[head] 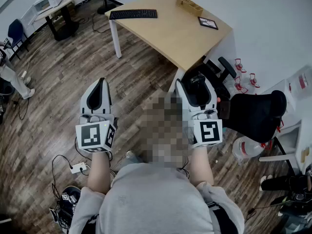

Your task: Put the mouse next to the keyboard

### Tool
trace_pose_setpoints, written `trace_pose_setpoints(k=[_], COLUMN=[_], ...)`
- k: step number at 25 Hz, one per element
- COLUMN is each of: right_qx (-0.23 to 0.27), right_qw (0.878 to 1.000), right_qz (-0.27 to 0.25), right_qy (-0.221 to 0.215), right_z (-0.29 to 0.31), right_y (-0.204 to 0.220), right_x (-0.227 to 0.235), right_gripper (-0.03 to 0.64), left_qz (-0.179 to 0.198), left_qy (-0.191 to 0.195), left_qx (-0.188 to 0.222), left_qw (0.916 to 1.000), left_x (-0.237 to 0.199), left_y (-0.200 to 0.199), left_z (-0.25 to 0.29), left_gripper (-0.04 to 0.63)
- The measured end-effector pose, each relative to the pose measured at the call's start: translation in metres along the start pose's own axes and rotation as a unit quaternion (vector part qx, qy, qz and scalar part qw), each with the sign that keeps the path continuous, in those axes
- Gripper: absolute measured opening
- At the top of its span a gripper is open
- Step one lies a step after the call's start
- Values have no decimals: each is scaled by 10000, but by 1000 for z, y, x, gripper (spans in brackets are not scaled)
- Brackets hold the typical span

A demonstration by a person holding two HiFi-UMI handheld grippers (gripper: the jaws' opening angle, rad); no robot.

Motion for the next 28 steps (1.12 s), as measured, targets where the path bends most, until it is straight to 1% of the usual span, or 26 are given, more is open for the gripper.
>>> trace_pose_setpoints(k=[8,18,20,24,28], right_qx=[2,-62,-102,-105,-53], right_qw=[9999,9997,9997,9993,9995], right_qz=[40,51,83,340,242], right_qy=[-142,-223,-196,-80,194], right_z=[7,27,32,41,46], right_y=[2,11,14,22,28], right_x=[-19,-43,-45,-46,-43], right_gripper=[261,261,261,262,262], left_qz=[50,21,13,59,92], left_qy=[60,66,73,51,-21], left_qx=[26,1,-2,41,95], left_qw=[10000,10000,10000,10000,9999], left_x=[-7,-33,-39,-55,-73], left_y=[2,11,14,22,31], left_z=[-3,1,3,6,7], left_gripper=[11,10,11,11,11])
Point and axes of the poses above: the fingertips, and each gripper's own axes: z forward along the fingers, x to its right, y out of its underside, the point moved 9 cm from there along -z, backward along the fingers, and after that the axes turned 10 degrees about z, right-handed, at the moved point
